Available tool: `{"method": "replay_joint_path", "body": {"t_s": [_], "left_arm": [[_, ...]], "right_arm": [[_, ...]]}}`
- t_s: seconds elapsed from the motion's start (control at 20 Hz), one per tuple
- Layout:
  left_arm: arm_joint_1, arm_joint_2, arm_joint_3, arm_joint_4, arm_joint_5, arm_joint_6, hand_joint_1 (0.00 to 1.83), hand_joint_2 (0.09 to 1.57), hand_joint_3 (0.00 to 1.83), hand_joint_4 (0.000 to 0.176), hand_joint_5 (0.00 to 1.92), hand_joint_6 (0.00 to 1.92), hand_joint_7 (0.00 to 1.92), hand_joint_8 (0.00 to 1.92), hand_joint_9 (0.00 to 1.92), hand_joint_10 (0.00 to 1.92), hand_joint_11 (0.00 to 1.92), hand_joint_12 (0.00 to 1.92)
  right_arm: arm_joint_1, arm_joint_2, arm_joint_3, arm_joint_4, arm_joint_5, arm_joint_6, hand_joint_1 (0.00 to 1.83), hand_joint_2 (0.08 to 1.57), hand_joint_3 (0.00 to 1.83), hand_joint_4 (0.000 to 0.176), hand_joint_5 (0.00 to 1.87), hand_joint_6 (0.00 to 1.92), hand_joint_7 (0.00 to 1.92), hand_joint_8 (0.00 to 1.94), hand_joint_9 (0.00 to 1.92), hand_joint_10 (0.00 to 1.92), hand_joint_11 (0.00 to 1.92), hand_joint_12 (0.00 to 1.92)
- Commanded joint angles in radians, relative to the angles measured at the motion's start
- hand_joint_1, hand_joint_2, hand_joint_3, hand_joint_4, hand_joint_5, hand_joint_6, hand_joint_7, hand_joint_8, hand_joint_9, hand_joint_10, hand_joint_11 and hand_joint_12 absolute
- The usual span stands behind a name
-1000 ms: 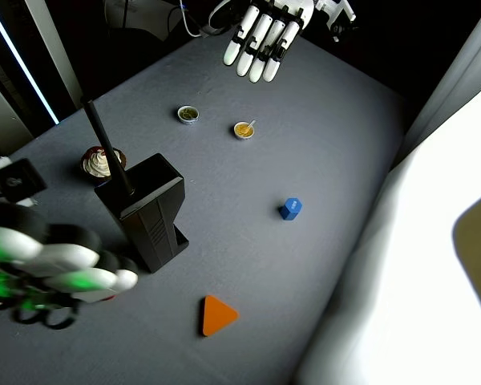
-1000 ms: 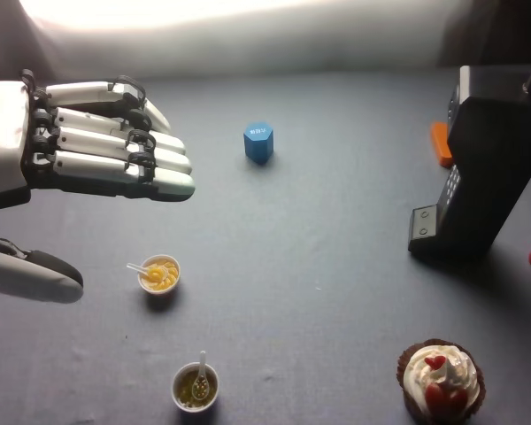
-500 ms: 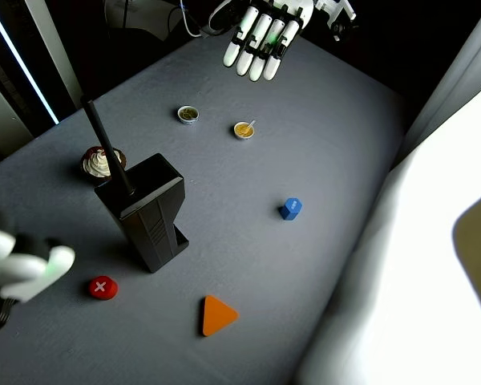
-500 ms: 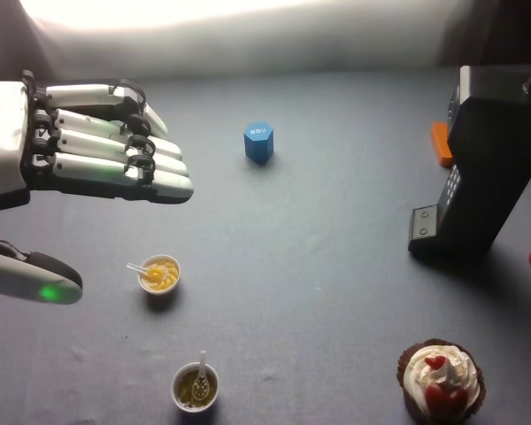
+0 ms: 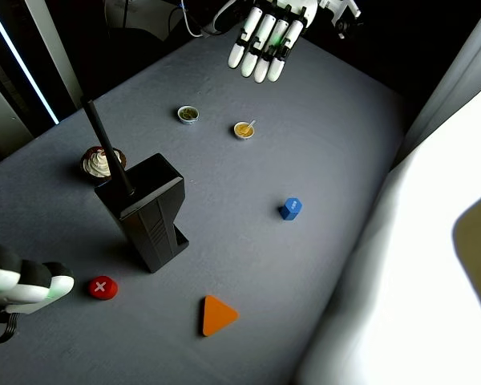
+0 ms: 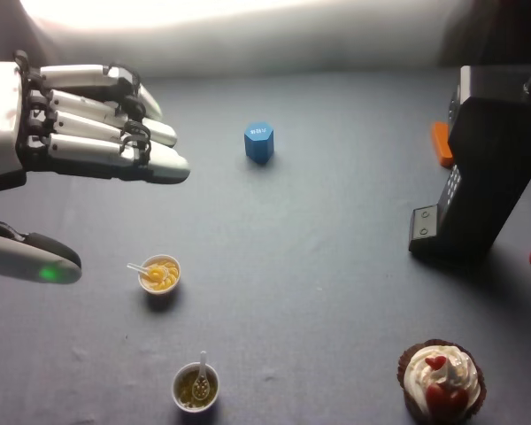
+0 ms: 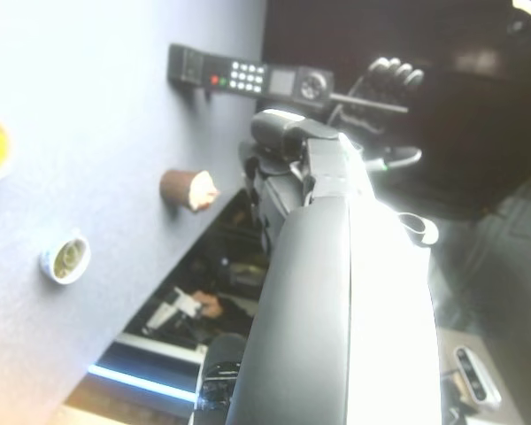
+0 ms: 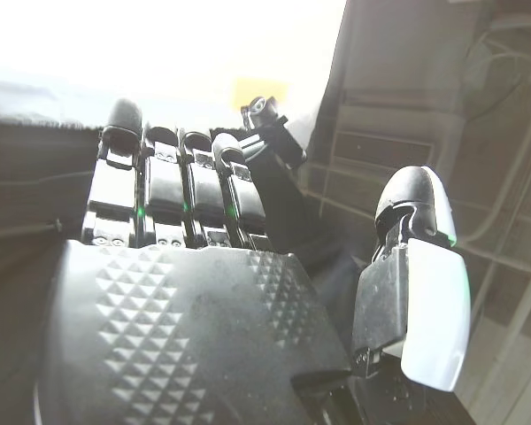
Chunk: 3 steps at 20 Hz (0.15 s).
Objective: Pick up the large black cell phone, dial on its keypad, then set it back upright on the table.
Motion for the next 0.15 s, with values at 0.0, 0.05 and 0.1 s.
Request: {"method": "replay_joint_path", "body": {"t_s": [0.0, 0.05, 0.1], "left_arm": [[-0.024, 0.002, -0.001, -0.077, -0.076, 0.001, 0.0, 1.22, 0.0, 0.0, 0.37, 0.0, 0.59, 0.01, 0.51, 0.0, 0.1, 0.92], [-0.025, 0.002, -0.001, -0.076, -0.075, 0.001, 0.0, 1.22, 0.0, 0.0, 0.37, 0.0, 0.58, 0.0, 0.52, 0.0, 0.12, 0.88], [-0.027, 0.002, -0.002, -0.076, -0.075, 0.001, 0.0, 1.22, 0.0, 0.0, 0.38, 0.0, 0.58, 0.0, 0.51, 0.0, 0.12, 0.87]], "right_arm": [[0.016, 0.013, -0.002, 0.0, 0.117, 0.011, 0.35, 0.95, 0.0, 0.022, 0.18, 0.0, 0.16, 0.0, 0.15, 0.0, 0.0, 0.53], [0.02, 0.013, -0.003, 0.0, 0.117, 0.01, 0.36, 0.95, 0.0, 0.012, 0.18, 0.0, 0.17, 0.0, 0.15, 0.0, 0.0, 0.53], [0.023, 0.012, -0.003, 0.0, 0.117, 0.01, 0.36, 0.96, 0.0, 0.004, 0.18, 0.0, 0.17, 0.0, 0.15, 0.0, 0.0, 0.53]]}}
